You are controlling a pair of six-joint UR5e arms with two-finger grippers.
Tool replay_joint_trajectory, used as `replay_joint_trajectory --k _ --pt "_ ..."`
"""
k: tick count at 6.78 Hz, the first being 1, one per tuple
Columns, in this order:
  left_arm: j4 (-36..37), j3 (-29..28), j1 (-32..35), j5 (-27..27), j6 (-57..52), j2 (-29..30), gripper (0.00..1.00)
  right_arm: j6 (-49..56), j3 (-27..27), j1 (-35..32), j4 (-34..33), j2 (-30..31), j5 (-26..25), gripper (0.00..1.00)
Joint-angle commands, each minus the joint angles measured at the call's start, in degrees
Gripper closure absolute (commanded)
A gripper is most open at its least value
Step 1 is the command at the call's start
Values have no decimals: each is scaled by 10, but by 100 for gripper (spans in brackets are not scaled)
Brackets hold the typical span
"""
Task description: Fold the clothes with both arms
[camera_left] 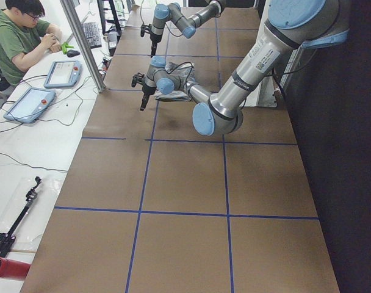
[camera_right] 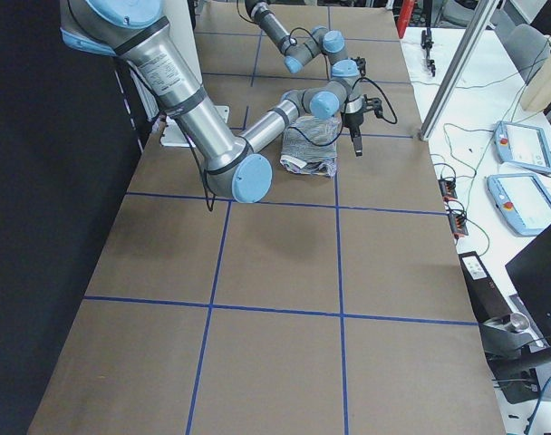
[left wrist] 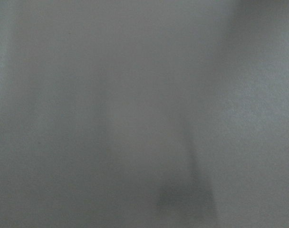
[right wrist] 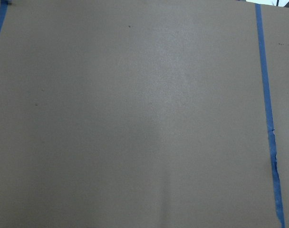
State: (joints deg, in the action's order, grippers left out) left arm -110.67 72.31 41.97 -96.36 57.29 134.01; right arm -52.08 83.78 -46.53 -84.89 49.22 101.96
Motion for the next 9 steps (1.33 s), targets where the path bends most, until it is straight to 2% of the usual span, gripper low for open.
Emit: replay_joint_trajectory --k 1,3,5,6,7,8,9 --pt "15 144 19 -37 -20 -90 0 14 1 -13 0 4 27 0" --pt "75 238 61 -66 -115 -142 0 146 30 -93 -3 64 95 0" --pt "84 319 114 -82 -256 -251 0 341 67 -199 -2 169 157 0" --pt "73 326 155 -108 -343 -314 0 435 69 -253 2 220 213 0" --pt "75 330 243 -173 -449 -337 0 525 71 -296 3 275 248 0" --pt "84 319 321 -279 -484 -364 0 543 94 -301 31 365 250 0" --pt "84 311 325 -285 -482 -398 0 545 91 -320 61 410 250 0"
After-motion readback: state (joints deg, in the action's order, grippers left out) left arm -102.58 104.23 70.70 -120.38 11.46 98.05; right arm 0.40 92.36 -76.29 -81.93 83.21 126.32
